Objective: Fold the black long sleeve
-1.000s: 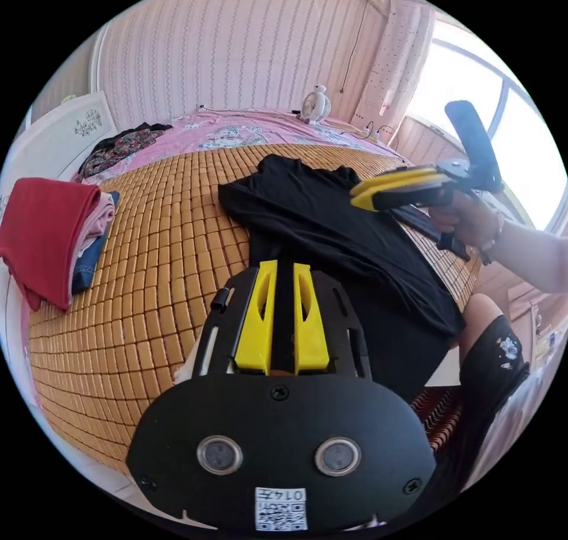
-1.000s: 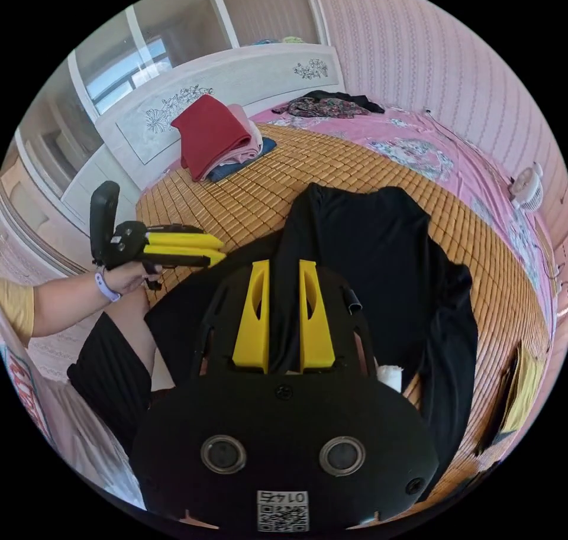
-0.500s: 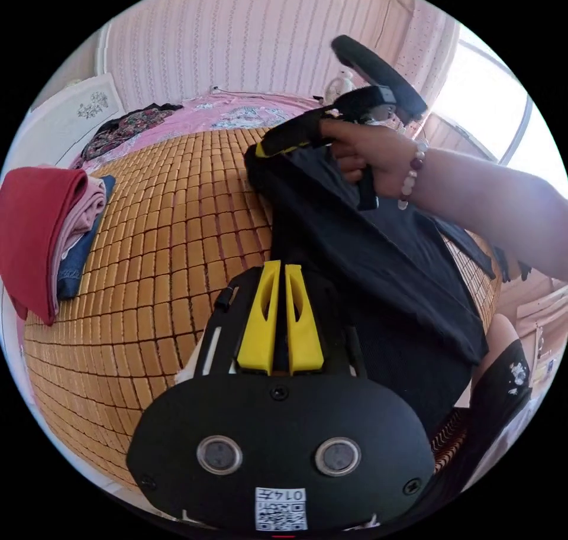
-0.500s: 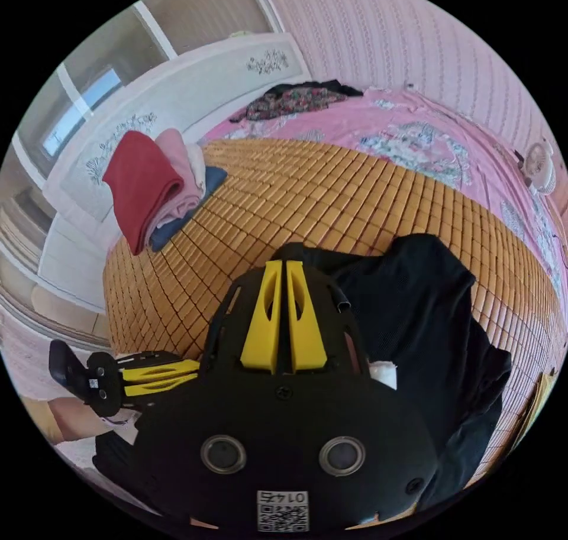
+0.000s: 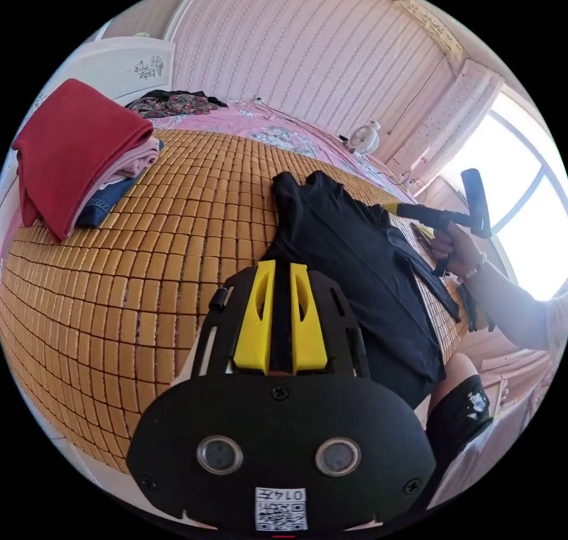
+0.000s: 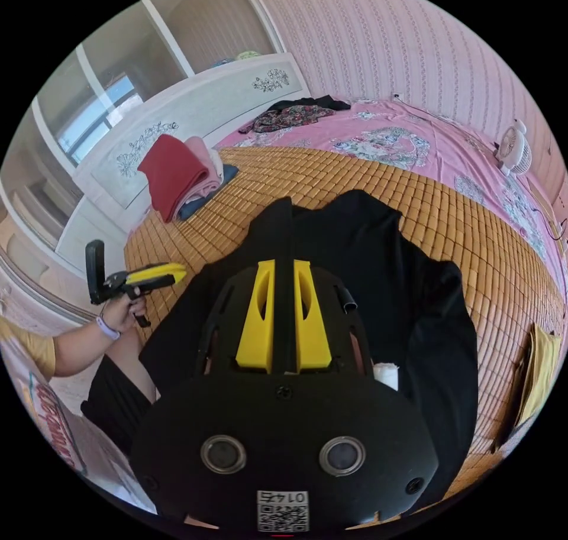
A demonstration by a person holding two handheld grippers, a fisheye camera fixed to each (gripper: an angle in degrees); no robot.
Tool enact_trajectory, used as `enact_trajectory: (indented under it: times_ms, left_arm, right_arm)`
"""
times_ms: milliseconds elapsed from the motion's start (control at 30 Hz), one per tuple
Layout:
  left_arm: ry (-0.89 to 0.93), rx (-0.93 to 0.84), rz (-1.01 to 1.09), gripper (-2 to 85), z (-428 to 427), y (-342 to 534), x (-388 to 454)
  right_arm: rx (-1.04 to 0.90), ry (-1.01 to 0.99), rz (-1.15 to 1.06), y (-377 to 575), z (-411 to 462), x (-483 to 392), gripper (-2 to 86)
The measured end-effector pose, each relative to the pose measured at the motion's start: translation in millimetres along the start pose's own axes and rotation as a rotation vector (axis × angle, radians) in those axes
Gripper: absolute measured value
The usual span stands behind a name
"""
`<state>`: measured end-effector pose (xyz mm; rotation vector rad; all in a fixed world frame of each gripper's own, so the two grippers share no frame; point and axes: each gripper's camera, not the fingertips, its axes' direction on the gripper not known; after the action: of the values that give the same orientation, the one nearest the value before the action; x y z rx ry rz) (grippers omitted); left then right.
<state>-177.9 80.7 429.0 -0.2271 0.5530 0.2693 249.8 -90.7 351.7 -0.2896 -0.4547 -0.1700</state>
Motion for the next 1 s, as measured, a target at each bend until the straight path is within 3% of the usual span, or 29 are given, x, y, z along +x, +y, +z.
enact_trajectory:
  times_ms: [300, 467, 600, 833, 1000]
  left_arm:
    - [0.332, -0.292, 0.429, 8.6, 41, 70, 178]
    - [0.147, -0.447, 0.646, 8.6, 83, 89, 238]
    - [0.123, -0.472, 0.718, 4.9, 79, 84, 250]
    - [0.087, -0.284, 0.848, 4.6, 19, 75, 272]
    - [0.120, -0.423, 0.836, 5.2, 56, 89, 265]
  right_arm:
    - [-0.247, 0.118, 0.206, 185, -39, -3, 7.3]
    - [-0.210, 0.080, 0.278, 195, -32, 3, 7.5]
    - [-0.230, 0.072, 0.248, 190, -29, 11, 3.5]
    - [-0.066, 0.043, 0.242, 194, -79, 9, 0.0]
    - [-0.218, 0.036, 0.259, 205, -46, 20, 0.6]
